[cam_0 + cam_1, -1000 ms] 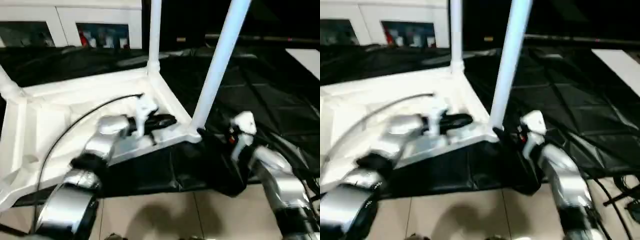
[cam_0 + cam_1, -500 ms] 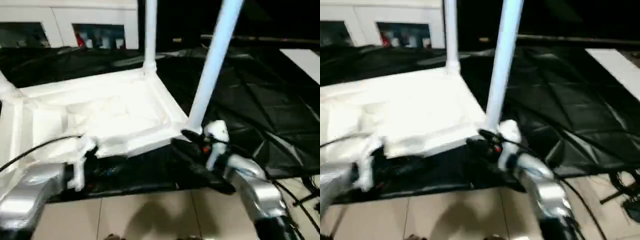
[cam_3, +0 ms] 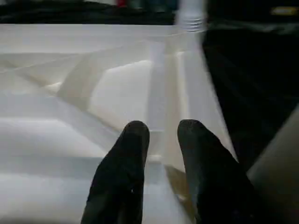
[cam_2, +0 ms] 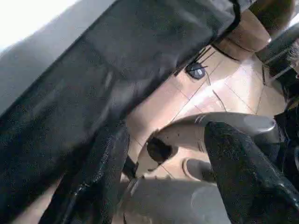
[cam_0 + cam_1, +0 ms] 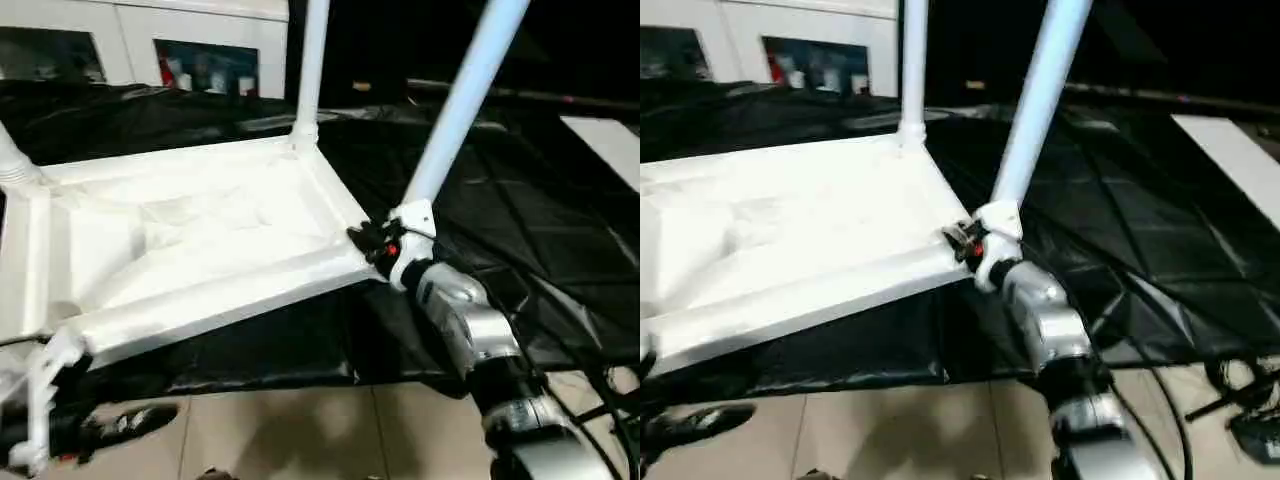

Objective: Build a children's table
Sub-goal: Rotate table base

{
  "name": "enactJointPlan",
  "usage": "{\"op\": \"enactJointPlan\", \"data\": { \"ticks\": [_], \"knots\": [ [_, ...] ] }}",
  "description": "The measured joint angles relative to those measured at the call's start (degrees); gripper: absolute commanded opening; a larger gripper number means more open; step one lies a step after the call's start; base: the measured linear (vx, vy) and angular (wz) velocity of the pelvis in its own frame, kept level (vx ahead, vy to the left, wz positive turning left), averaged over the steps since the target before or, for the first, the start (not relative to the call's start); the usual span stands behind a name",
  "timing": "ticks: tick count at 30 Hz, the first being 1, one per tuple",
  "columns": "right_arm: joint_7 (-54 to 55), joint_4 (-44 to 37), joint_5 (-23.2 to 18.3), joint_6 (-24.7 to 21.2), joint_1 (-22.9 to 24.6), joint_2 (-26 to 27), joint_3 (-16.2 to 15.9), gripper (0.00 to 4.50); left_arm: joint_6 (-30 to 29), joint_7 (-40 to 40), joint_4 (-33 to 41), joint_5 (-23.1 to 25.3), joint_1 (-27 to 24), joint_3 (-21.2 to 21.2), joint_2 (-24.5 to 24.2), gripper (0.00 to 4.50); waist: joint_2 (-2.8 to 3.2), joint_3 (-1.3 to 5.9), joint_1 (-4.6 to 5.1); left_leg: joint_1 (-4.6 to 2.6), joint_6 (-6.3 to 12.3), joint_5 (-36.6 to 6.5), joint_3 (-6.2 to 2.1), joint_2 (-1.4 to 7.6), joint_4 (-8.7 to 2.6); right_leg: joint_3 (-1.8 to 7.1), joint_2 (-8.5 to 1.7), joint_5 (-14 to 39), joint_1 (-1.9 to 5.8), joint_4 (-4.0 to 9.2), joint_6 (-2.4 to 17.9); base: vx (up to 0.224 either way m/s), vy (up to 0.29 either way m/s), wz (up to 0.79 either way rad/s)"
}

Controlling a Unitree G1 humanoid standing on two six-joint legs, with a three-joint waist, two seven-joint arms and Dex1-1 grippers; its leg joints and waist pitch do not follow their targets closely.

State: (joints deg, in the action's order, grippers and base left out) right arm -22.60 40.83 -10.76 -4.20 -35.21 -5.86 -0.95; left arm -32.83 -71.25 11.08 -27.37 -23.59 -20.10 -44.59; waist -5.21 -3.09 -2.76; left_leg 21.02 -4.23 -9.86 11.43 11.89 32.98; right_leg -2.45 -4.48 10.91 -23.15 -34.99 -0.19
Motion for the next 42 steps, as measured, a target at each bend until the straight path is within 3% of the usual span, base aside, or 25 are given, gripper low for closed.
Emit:
{"op": "enactJointPlan", "data": {
  "ticks": [2,3,6,9,12,16,18,20,25,33,42],
  "knots": [
    [2.9,5.71,-0.08,1.65,-3.49,-0.75,1.44,0.8,-0.33,-0.46,1.02,-0.01,-3.35,-1.37,-0.21,3.32,-0.08,0.02,0.0,0.01,0.0,0.0,0.01,-0.02,0.05,0.25,0.1,0.05,-0.01,-0.01,-0.09,0.0,0.0,0.0],
    [4.1,8.45,-0.22,2.42,-5.11,-1.1,2.49,0.54,-0.62,-1.07,2.16,-0.1,-5.52,-1.73,-0.4,3.49,-0.21,0.04,-0.08,0.03,0.0,0.0,0.01,-0.02,0.05,0.26,0.1,0.11,-0.01,-0.01,-0.18,0.0,0.0,0.0],
    [7.17,12.07,-0.82,4.01,-7.02,-3.29,5.78,0.34,-1.34,-1.6,2.79,-0.2,-9.46,-3.34,-0.42,3.74,-0.38,0.03,-0.83,0.01,0.0,0.0,0.01,0.06,0.03,0.33,0.21,0.26,0.0,-0.04,-0.42,0.0,0.0,0.0],
    [6.67,12.41,-0.7,5.21,-7.44,-3.6,6.15,0.03,-1.73,-1.68,3.05,-0.13,-13.94,-6.74,-0.42,4.08,-0.98,0.21,-0.46,-0.02,0.0,0.0,-0.06,0.07,-0.01,0.36,0.27,0.29,0.12,-0.14,-0.48,0.0,0.0,0.0],
    [4.78,13.89,-0.36,6.13,-7.37,-3.02,5.6,0.0,-1.76,-1.69,3.05,-0.49,-16.08,-9.78,-0.32,4.27,-1.75,0.19,0.19,0.01,0.0,0.0,-0.16,0.09,0.01,0.37,0.36,0.29,0.09,-0.13,-0.48,0.0,0.0,0.0],
    [0.72,13.94,2.05,7.77,-5.79,-1.65,1.88,0.0,-3.54,-1.54,3.0,-6.89,-12.82,-18.16,0.13,4.4,-2.69,0.21,0.32,-0.05,-0.01,0.0,-0.35,0.15,0.09,0.32,0.5,0.28,0.07,-0.12,-0.46,0.0,0.0,0.0],
    [-0.27,13.84,2.56,8.34,-5.26,-1.11,0.58,0.0,-4.36,-1.57,3.2,-8.2,-12.18,-19.64,-0.15,4.4,-2.68,0.2,0.57,0.05,-0.01,0.0,-0.32,0.09,0.2,0.42,0.46,0.27,0.16,-0.1,-0.45,0.0,0.0,0.0],
    [-2.86,8.99,3.1,7.5,-1.16,-2.11,-1.01,0.0,-5.58,-2.39,1.52,-10.62,-11.01,-21.78,-1.46,4.4,-3.03,0.26,0.29,0.1,-0.01,0.0,-0.32,0.09,0.21,0.4,0.45,0.25,0.19,-0.07,-0.42,0.0,0.0,0.0],
    [-5.27,4.45,4.97,4.67,4.26,-4.37,-3.98,0.0,-6.45,-3.48,-0.87,-14.42,-9.25,-30.1,-4.99,4.4,-3.06,0.24,0.13,0.0,-0.01,0.0,-0.36,0.13,0.26,0.46,0.55,0.19,0.31,-0.09,-0.33,0.0,0.0,0.0],
    [-5.38,2.39,6.73,1.88,7.93,-7.72,-3.9,0.0,-7.87,-4.24,-1.42,-13.9,-11.86,-31.38,-5.76,4.4,-3.11,0.27,0.37,-0.08,-0.02,0.0,-0.42,0.24,0.27,0.53,0.74,0.21,0.31,-0.09,-0.35,0.0,0.0,0.0],
    [-5.44,-2.67,7.12,0.55,10.25,-5.98,-5.37,0.0,-2.37,-2.73,-8.54,-11.25,-5.44,-31.26,-9.08,4.4,-3.12,0.28,0.24,-0.26,-0.13,0.03,-1.07,0.3,0.28,0.48,1.11,0.11,0.38,-0.1,-0.18,0.0,0.0,0.0]
  ]
}}
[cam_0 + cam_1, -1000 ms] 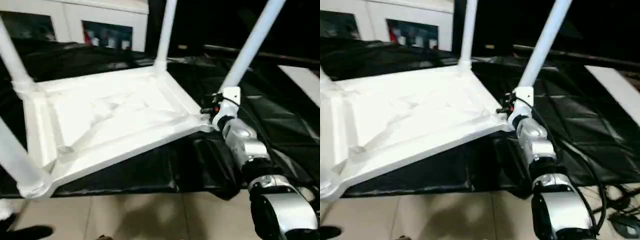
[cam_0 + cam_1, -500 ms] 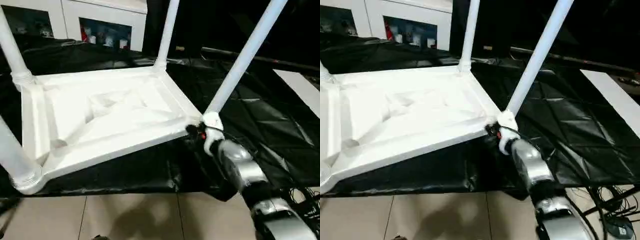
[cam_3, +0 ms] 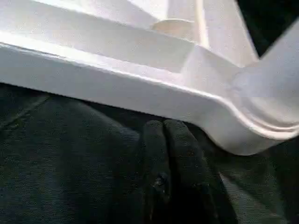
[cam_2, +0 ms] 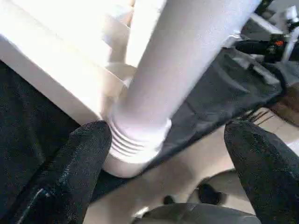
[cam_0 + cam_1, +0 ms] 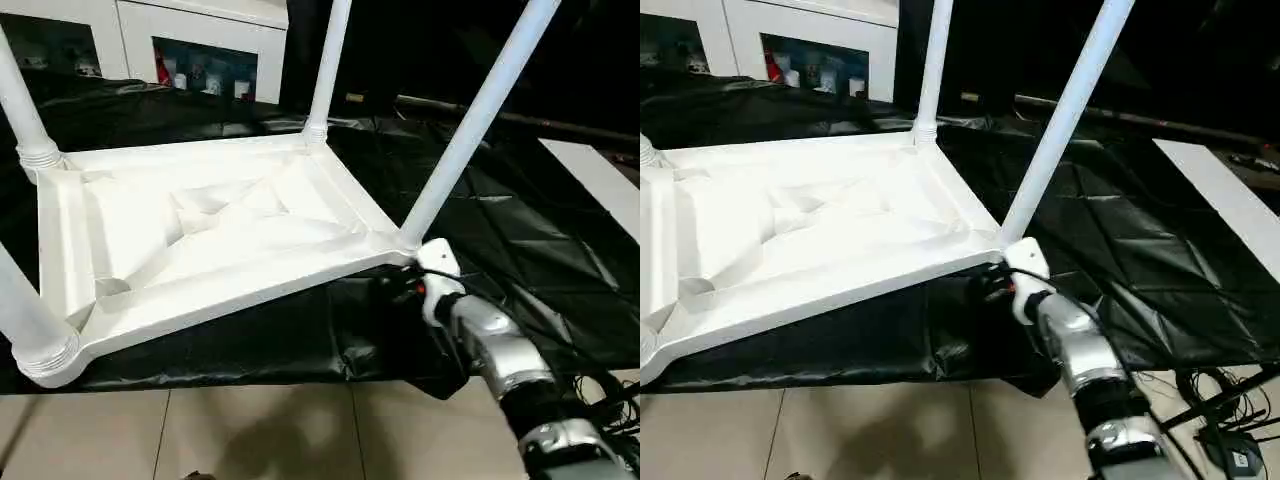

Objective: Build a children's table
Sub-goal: Rotate table base

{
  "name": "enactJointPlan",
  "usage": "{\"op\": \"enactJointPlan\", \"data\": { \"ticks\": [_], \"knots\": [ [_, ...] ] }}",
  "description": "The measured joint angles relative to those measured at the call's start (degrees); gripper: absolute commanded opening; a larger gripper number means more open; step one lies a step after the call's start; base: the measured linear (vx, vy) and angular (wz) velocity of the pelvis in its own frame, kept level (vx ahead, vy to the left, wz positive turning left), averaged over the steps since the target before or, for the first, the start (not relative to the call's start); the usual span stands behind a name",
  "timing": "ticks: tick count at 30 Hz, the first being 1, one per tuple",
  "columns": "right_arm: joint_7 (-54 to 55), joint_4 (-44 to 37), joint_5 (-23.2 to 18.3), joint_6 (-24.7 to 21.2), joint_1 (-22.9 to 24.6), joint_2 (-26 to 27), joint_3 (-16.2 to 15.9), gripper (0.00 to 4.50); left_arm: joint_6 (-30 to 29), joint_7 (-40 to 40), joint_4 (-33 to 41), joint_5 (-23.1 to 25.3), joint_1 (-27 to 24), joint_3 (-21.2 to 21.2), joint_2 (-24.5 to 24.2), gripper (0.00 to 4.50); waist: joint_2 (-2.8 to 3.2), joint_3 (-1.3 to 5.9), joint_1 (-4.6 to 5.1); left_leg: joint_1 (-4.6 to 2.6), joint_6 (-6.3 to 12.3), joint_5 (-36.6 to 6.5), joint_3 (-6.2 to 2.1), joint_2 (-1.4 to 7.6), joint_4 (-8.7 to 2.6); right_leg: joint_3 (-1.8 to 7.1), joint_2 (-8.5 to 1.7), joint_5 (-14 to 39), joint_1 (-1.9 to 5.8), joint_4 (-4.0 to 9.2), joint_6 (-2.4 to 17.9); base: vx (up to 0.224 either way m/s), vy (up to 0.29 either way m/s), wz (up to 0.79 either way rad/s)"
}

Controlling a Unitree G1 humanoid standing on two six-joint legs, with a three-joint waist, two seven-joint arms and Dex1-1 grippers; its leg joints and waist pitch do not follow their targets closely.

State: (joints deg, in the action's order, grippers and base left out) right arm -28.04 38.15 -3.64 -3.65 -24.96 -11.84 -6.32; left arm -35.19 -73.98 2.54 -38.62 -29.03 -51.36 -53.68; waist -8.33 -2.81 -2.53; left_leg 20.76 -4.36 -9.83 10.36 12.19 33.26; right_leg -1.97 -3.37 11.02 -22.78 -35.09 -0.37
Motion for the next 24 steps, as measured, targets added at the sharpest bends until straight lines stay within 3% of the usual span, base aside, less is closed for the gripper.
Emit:
{"op": "enactJointPlan", "data": {
  "ticks": [5,7,12,17,20,23,24],
  "knots": [
    [-2.11,-0.35,-1.91,-3.1,1.13,1.09,0.55,0.0,2.02,0.68,-1.16,-0.18,4.47,0.05,0.24,4.4,0.0,0.0,-0.28,-0.01,-0.01,0.0,-0.1,-0.01,0.15,-0.03,0.0,-0.06,0.02,-0.02,0.09,0.0,0.0,0.0],
    [-2.62,-0.34,-3.45,-4.63,1.12,2.21,1.4,0.0,1.7,1.28,0.02,-2.65,7.58,0.2,1.26,4.4,0.01,-0.01,-0.53,-0.01,-0.01,0.0,-0.16,-0.01,0.23,-0.07,0.0,-0.1,0.02,-0.09,0.17,0.0,0.0,0.0],
    [-1.6,0.51,-3.47,-4.75,0.85,3.17,1.46,0.0,-1.06,2.19,3.43,-8.67,11.44,1.28,2.47,4.4,0.01,-0.01,-0.88,0.0,-0.06,0.01,-0.2,-0.02,0.33,-0.09,-0.01,-0.19,0.15,-0.27,0.32,0.0,0.0,0.0],
    [0.79,3.29,-3.23,-4.24,-0.4,6.0,1.6,0.0,-0.97,3.52,4.08,-9.06,14.52,5.27,3.35,4.4,0.05,-0.03,-1.03,-0.07,-0.15,0.06,-0.36,-0.05,0.36,-0.14,-0.01,-0.19,0.11,-0.51,0.31,0.0,0.0,0.0],
    [3.04,6.26,-3.25,-3.57,-2.36,7.29,2.73,0.0,-0.59,4.71,4.18,-8.8,18.15,9.22,5.3,4.4,0.73,-0.23,-1.46,-0.17,-0.17,0.08,-0.59,-0.12,0.51,-0.22,-0.01,-0.19,0.06,-0.51,0.31,0.0,0.0,0.0],
    [6.19,9.59,-3.51,-2.89,-5.69,9.49,4.33,0.0,-0.24,6.17,6.07,-8.3,23.15,16.4,7.14,4.4,2.24,-0.74,-2.1,-0.3,-0.16,0.07,-0.67,-0.24,0.7,-0.18,-0.06,-0.19,0.23,-0.51,0.32,0.0,0.0,0.0],
    [6.94,10.85,-3.62,-2.39,-6.32,9.74,4.93,0.0,-0.26,6.61,6.11,-7.69,25.71,19.18,7.91,4.4,3.01,-0.85,-2.48,-0.32,-0.16,0.07,-0.76,-0.25,0.77,-0.24,-0.07,-0.22,0.33,-0.43,0.37,0.0,0.0,0.0]
  ]
}}
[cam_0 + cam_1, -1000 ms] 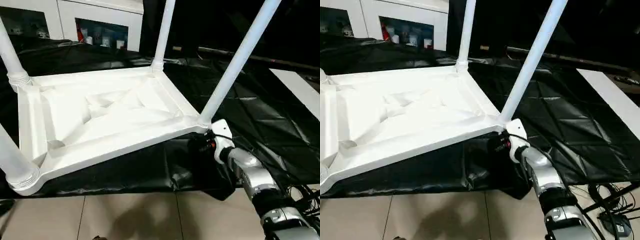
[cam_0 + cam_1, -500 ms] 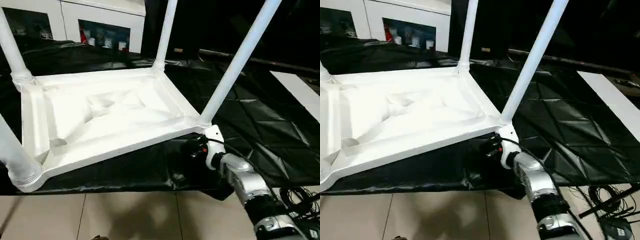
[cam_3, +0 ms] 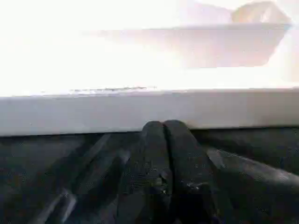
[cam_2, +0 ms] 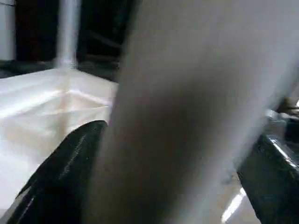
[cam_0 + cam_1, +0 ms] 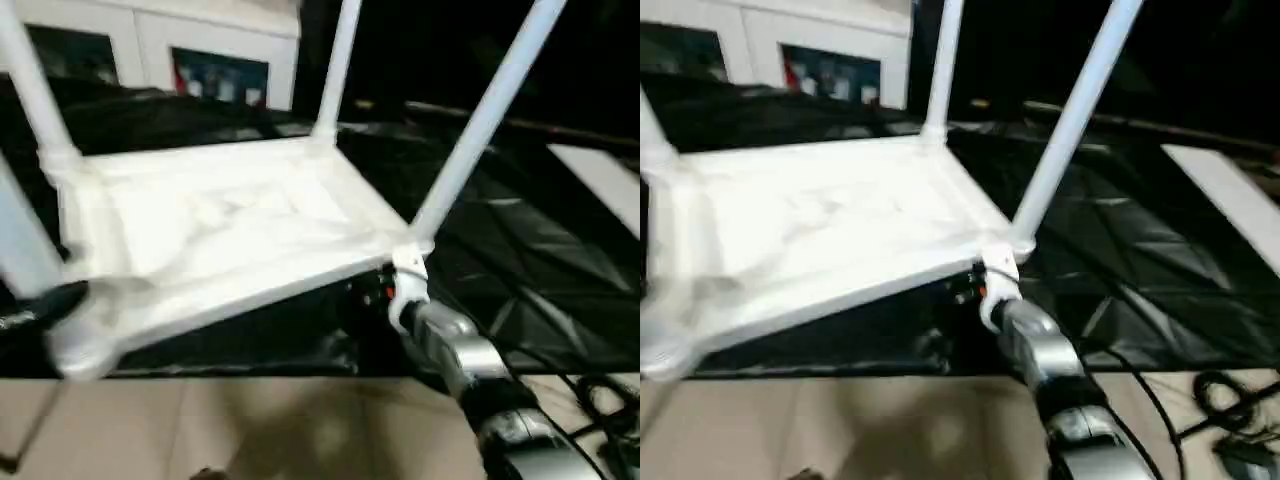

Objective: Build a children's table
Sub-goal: Rotate table base

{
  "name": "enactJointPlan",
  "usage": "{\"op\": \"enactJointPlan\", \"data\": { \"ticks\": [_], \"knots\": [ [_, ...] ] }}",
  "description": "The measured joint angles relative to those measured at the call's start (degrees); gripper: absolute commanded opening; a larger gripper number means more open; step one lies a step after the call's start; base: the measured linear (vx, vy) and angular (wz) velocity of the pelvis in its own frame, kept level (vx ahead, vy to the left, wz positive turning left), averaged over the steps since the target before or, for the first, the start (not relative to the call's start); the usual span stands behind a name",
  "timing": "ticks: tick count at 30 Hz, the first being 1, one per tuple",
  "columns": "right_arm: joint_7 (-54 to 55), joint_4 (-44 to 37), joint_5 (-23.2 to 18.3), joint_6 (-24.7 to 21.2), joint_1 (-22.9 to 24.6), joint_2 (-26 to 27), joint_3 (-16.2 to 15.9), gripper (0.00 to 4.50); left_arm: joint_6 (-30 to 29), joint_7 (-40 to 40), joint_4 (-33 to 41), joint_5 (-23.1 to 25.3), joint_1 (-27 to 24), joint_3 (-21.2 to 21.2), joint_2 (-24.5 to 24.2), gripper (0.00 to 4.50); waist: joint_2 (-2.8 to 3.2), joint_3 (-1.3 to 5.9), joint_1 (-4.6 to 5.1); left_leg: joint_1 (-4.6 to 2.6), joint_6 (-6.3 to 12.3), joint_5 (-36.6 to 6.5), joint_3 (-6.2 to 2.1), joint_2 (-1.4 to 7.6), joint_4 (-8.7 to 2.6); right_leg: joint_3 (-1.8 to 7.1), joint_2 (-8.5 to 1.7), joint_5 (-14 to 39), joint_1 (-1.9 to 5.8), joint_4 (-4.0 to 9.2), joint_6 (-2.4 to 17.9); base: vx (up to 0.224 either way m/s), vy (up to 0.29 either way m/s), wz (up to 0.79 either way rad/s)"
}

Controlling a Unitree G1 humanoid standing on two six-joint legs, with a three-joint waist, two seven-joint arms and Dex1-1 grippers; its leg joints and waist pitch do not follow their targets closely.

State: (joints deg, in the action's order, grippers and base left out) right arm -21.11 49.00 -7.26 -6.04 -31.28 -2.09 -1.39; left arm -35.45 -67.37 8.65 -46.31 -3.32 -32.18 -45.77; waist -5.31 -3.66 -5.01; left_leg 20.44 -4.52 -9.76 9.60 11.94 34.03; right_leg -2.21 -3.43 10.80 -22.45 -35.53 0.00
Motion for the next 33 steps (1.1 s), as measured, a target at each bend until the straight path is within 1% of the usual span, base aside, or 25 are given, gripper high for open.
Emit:
{"op": "enactJointPlan", "data": {
  "ticks": [3,5,6,8,9,10,12,13,15,16,17,19,20,21,25,27,29,30,33],
  "knots": [
    [1.77,2.8,-0.29,0.55,-1.79,0.96,1.0,0.0,-0.75,0.71,1.33,-0.07,6.26,6.49,2.39,4.4,1.98,-0.1,-0.39,-0.19,0.01,0.0,0.05,-0.09,0.1,0.14,-0.06,-0.12,0.26,-0.06,0.18,0.0,0.0,0.0],
    [2.51,4.05,-0.94,0.57,-2.9,1.49,1.24,0.0,-1.58,0.71,2.39,-0.09,8.69,9.42,3.45,4.4,3.03,-0.03,-0.38,-0.32,0.01,0.0,0.03,-0.08,0.11,0.11,-0.06,-0.11,0.35,-0.16,0.18,0.0,0.0,0.0],
    [3.33,5.28,-1.1,0.69,-3.73,1.46,1.76,0.0,-2.04,0.69,2.51,-0.08,10.15,11.37,4.25,4.4,3.7,-0.03,-0.3,-0.37,0.01,0.0,0.0,-0.09,0.12,0.11,-0.06,-0.11,0.57,-0.25,0.18,0.0,0.0,0.0],
    [4.35,7.27,-1.06,1.17,-5.06,1.24,2.49,0.0,-2.28,0.69,2.91,-0.08,11.68,13.85,5.05,4.4,3.91,-0.03,-0.16,-0.37,0.0,0.0,0.0,-0.09,0.12,0.11,-0.06,-0.11,0.49,-0.47,0.18,0.0,0.0,0.0],
    [4.57,8.1,-1.01,1.6,-5.31,1.1,2.96,0.0,-2.54,0.71,2.89,-0.08,12.47,15.22,5.68,4.4,4.67,-0.27,-0.1,-0.35,-0.01,0.01,-0.06,-0.06,0.11,0.04,-0.05,-0.11,0.42,-0.59,0.18,0.0,0.0,0.0],
    [4.51,8.55,-1.0,2.02,-5.49,1.01,3.18,0.0,-2.83,0.7,2.87,-0.1,13.11,16.32,6.16,4.4,5.06,-0.27,-0.05,-0.36,-0.02,0.01,-0.14,-0.06,0.11,-0.02,-0.03,-0.12,0.4,-0.64,0.19,0.0,0.0,0.0],
    [4.56,9.48,-0.91,2.38,-6.28,0.92,3.27,0.0,-3.17,0.7,2.84,-0.09,14.32,18.37,7.0,4.4,5.65,-0.05,0.1,-0.37,-0.04,0.02,-0.16,-0.06,0.11,-0.02,0.0,-0.14,0.4,-0.68,0.22,0.0,0.0,0.0],
    [4.35,9.87,-0.83,2.58,-6.65,0.66,3.28,0.0,-3.34,0.64,2.87,0.01,15.77,20.01,7.89,4.4,6.26,-0.06,0.04,-0.36,-0.04,0.02,-0.17,-0.06,0.11,-0.03,0.0,-0.14,0.39,-0.67,0.22,0.0,0.0,0.0],
    [4.05,9.93,-0.73,2.64,-6.69,0.64,3.32,0.0,-3.67,0.61,2.96,0.02,17.7,22.83,9.98,4.4,6.98,-0.04,0.07,-0.37,-0.04,0.02,-0.12,-0.08,0.1,0.02,-0.01,-0.14,0.4,-0.68,0.22,0.0,0.0,0.0],
    [3.77,9.93,-0.73,2.67,-6.69,0.62,3.32,0.0,-3.71,0.66,2.94,0.03,18.21,23.55,10.85,4.4,7.14,-0.05,0.06,-0.37,-0.04,0.02,-0.12,-0.08,0.1,0.02,-0.01,-0.14,0.41,-0.67,0.22,0.0,0.0,0.0],
    [3.3,9.91,-0.73,2.67,-6.68,0.42,3.32,0.0,-3.87,0.67,2.93,0.01,19.35,25.24,12.88,4.4,7.25,-0.08,0.14,-0.36,-0.04,0.02,-0.11,-0.08,0.1,0.02,-0.01,-0.14,0.41,-0.67,0.22,0.0,0.0,0.0],
    [2.22,9.89,-0.65,2.68,-6.67,0.43,3.24,0.0,-4.01,0.71,2.9,0.03,20.76,28.23,15.94,4.4,7.24,-0.08,0.53,-0.35,-0.04,0.03,-0.11,-0.07,0.1,0.0,-0.01,-0.14,0.4,-0.67,0.22,0.0,0.0,0.0],
    [1.5,9.89,-0.6,2.69,-6.67,0.52,3.08,0.0,-4.0,0.7,2.85,0.1,21.28,29.49,16.88,4.4,7.21,-0.06,0.78,-0.34,-0.04,0.03,-0.11,-0.06,0.1,-0.01,-0.01,-0.14,0.39,-0.65,0.23,0.0,0.0,0.0],
    [0.86,9.89,-0.52,2.72,-6.67,0.58,3.02,0.0,-3.83,0.7,2.81,0.47,22.1,31.04,18.08,4.4,7.22,-0.06,1.29,-0.34,-0.04,0.02,-0.1,-0.07,0.1,0.01,-0.01,-0.14,0.39,-0.64,0.23,0.0,0.0,0.0],
    [-0.75,9.89,0.52,3.13,-6.71,0.62,2.52,0.0,-1.44,0.74,1.79,2.52,24.61,35.27,22.37,4.4,7.17,-0.03,2.57,-0.33,-0.04,0.03,-0.09,-0.07,0.1,0.02,-0.01,-0.14,0.36,-0.61,0.23,0.0,0.0,0.0],
    [-1.19,9.92,0.88,3.19,-6.93,0.6,2.12,0.0,0.98,0.87,-0.64,4.69,26.07,37.18,24.66,4.4,7.14,-0.02,3.14,-0.3,-0.04,0.03,-0.08,-0.08,0.1,0.01,-0.01,-0.14,0.33,-0.58,0.22,0.0,0.0,0.0],
    [-1.73,9.98,1.05,3.19,-7.03,0.56,1.97,0.0,3.65,1.45,-2.9,7.14,27.05,38.53,26.5,4.4,7.12,-0.02,3.32,-0.28,-0.04,0.03,-0.06,-0.08,0.1,0.01,-0.01,-0.14,0.28,-0.56,0.22,0.0,0.0,0.0],
    [-2.43,9.99,1.26,3.23,-7.1,0.45,1.93,0.0,6.56,1.84,-5.39,9.67,28.06,39.77,28.06,4.4,7.09,-0.01,3.44,-0.24,-0.04,0.03,-0.07,-0.07,0.1,0.01,0.0,-0.14,0.25,-0.51,0.22,0.0,0.0,0.0],
    [-3.58,10.11,1.54,3.41,-7.28,0.34,1.02,0.0,11.93,3.72,-9.32,13.92,30.74,42.22,30.53,4.4,7.05,0.01,3.57,-0.22,-0.04,0.02,-0.04,-0.07,0.1,0.02,0.0,-0.14,0.21,-0.45,0.22,0.0,0.0,0.0]
  ]
}}
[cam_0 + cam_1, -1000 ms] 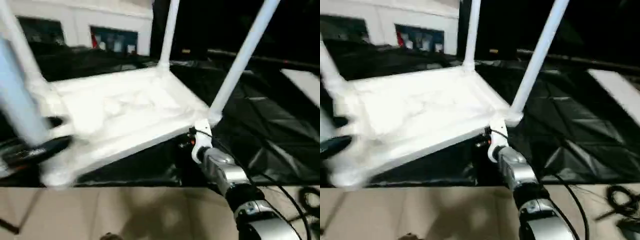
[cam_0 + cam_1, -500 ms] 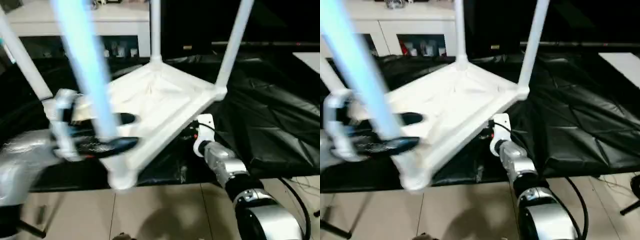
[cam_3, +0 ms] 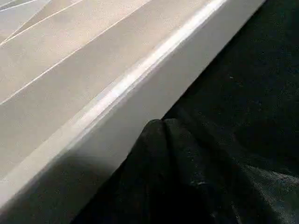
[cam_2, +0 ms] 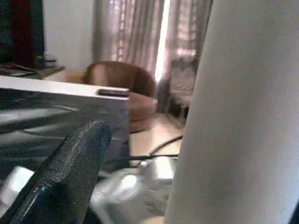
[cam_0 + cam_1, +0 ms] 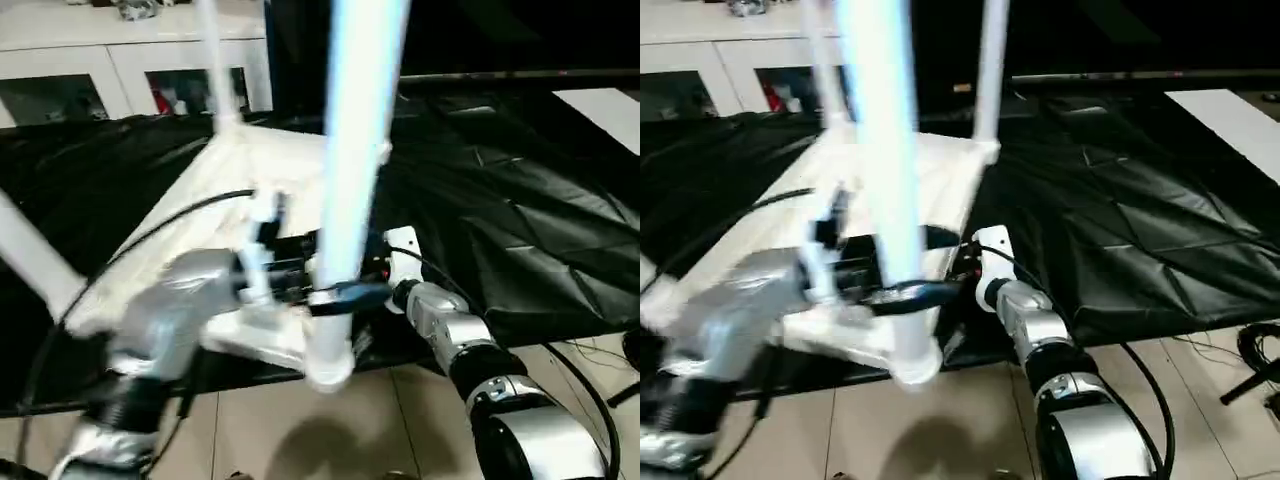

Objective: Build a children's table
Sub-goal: Rotate table base

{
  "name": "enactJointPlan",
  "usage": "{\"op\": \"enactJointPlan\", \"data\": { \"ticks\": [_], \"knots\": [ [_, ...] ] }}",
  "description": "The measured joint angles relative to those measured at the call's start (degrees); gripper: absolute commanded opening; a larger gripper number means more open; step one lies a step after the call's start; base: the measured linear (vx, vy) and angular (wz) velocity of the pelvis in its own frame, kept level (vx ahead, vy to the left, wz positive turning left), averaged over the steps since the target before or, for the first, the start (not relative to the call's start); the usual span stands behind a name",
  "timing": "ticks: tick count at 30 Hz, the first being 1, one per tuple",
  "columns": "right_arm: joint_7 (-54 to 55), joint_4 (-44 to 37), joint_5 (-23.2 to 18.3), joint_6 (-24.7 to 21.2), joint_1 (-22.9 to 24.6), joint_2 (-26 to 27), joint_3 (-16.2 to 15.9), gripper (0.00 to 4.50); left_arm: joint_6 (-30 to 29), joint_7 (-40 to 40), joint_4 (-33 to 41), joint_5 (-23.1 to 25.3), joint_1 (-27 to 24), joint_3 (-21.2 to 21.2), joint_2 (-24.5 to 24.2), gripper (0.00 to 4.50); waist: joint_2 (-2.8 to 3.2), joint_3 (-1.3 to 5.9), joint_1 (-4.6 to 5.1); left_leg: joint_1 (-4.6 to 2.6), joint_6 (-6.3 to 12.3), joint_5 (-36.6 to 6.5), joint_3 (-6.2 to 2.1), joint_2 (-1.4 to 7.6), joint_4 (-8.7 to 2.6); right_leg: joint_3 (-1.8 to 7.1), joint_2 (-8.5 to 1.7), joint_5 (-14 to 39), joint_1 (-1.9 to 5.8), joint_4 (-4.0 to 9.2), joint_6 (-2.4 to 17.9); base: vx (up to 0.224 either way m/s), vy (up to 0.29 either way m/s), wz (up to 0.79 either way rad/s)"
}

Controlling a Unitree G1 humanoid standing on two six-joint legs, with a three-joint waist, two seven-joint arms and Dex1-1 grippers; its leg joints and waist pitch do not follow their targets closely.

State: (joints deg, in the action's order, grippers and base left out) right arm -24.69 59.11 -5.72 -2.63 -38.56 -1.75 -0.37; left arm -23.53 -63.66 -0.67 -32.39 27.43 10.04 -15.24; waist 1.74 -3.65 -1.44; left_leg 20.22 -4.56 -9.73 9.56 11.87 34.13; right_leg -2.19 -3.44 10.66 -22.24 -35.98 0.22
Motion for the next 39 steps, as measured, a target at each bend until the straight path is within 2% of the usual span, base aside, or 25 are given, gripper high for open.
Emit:
{"op": "enactJointPlan", "data": {
  "ticks": [3,7,11,14,18,21,23,25,28,30,36,37,39],
  "knots": [
    [-1.07,0.28,0.98,0.06,-0.42,0.59,-0.24,0.0,4.61,3.99,-5.85,5.17,3.28,1.71,1.29,4.4,0.01,0.0,0.22,0.02,0.0,0.0,0.0,0.0,-0.04,0.0,0.0,0.0,-0.09,0.0,0.0,0.0,0.0,0.0],
    [-1.37,0.3,1.54,0.79,-0.47,0.62,-0.62,0.0,9.57,8.51,-12.81,10.33,5.17,2.06,2.01,4.4,0.02,0.0,0.51,0.31,0.0,0.0,0.0,0.0,-0.13,-0.03,0.0,-0.01,-0.42,0.0,0.0,0.0,0.0,0.0],
    [0.64,0.29,1.75,1.63,-0.94,-0.42,-0.1,0.0,13.15,9.43,-15.81,12.72,6.75,2.16,1.86,4.4,0.05,0.02,0.27,0.7,0.0,0.01,0.12,0.0,-0.12,-0.03,0.0,-0.3,-0.78,-0.02,0.46,0.0,0.0,0.0],
    [-0.63,-1.14,1.64,1.63,-0.43,-3.88,0.11,0.0,16.33,9.53,-19.31,15.17,7.81,2.28,0.08,4.4,0.07,0.01,0.02,0.75,0.0,0.02,0.13,0.0,-0.11,-0.03,0.0,-0.3,-0.8,-0.01,0.46,0.0,0.0,0.0],
    [-4.74,-8.51,1.65,1.43,3.49,-11.8,1.79,0.0,18.48,8.29,-24.38,18.18,7.69,2.3,-3.41,4.4,0.07,0.01,-0.41,0.78,0.0,0.02,0.17,0.0,-0.1,-0.05,0.01,-0.3,-0.8,0.02,0.42,0.0,0.0,0.0],
    [-8.48,-13.64,1.58,0.66,6.56,-15.53,2.26,0.0,18.38,5.0,-25.65,18.47,5.8,2.42,-4.43,4.4,0.06,0.0,-0.51,0.87,0.01,0.02,0.2,0.01,-0.09,-0.05,0.01,-0.3,-0.87,0.04,0.42,0.0,0.0,0.0],
    [-11.3,-19.06,1.01,-0.37,9.29,-16.97,2.01,0.0,19.21,4.04,-26.74,18.66,5.88,3.32,-4.28,4.4,0.06,0.0,-0.77,0.96,0.02,0.02,0.23,0.01,-0.1,-0.06,0.01,-0.28,-0.89,0.12,0.4,0.0,0.0,0.0],
    [-14.08,-25.76,0.0,-2.35,12.24,-18.52,1.87,0.0,22.18,4.7,-30.01,20.82,6.58,4.39,-4.47,4.4,0.06,0.0,-0.96,0.98,0.03,0.03,0.24,0.02,-0.1,-0.05,0.02,-0.26,-0.89,0.2,0.35,0.0,0.0,0.0],
    [-16.49,-33.38,-1.58,-4.93,15.69,-20.74,1.53,0.0,25.94,5.24,-33.78,23.33,7.24,5.55,-4.81,4.4,0.04,0.0,-1.0,1.01,0.04,0.03,0.24,0.02,-0.1,-0.04,0.02,-0.25,-0.84,0.41,0.34,0.0,0.0,0.0],
    [-18.06,-37.98,-2.66,-6.68,18.28,-21.79,0.77,0.0,26.33,3.96,-34.37,24.67,8.08,6.87,-5.83,4.4,0.01,0.02,-0.92,0.99,0.04,0.02,0.23,0.02,-0.13,-0.04,0.01,-0.26,-0.82,0.49,0.33,0.0,0.0,0.0],
    [-21.75,-45.02,-3.67,-11.39,23.23,-23.26,-0.72,0.0,23.21,-2.51,-35.68,26.52,8.52,7.88,-10.4,4.4,0.03,0.02,-0.7,0.96,0.04,0.02,0.22,0.02,-0.29,-0.04,0.02,-0.31,-0.84,0.68,0.25,0.0,0.0,0.0],
    [-22.06,-45.39,-3.67,-11.71,23.23,-23.41,-0.96,0.0,23.18,-3.0,-36.01,26.57,8.59,7.87,-10.84,4.15,0.03,0.02,-0.7,0.96,0.04,0.02,0.21,0.02,-0.29,-0.04,0.02,-0.32,-0.83,0.71,0.25,0.0,0.0,0.0],
    [-22.16,-46.83,-3.67,-12.47,23.38,-23.78,-1.89,0.0,24.13,-3.3,-36.92,27.57,9.56,7.96,-11.2,4.06,0.02,0.01,-0.83,1.0,0.03,0.02,0.2,0.01,-0.29,-0.03,0.01,-0.34,-0.81,0.79,0.26,0.0,0.0,0.0]
  ]
}}
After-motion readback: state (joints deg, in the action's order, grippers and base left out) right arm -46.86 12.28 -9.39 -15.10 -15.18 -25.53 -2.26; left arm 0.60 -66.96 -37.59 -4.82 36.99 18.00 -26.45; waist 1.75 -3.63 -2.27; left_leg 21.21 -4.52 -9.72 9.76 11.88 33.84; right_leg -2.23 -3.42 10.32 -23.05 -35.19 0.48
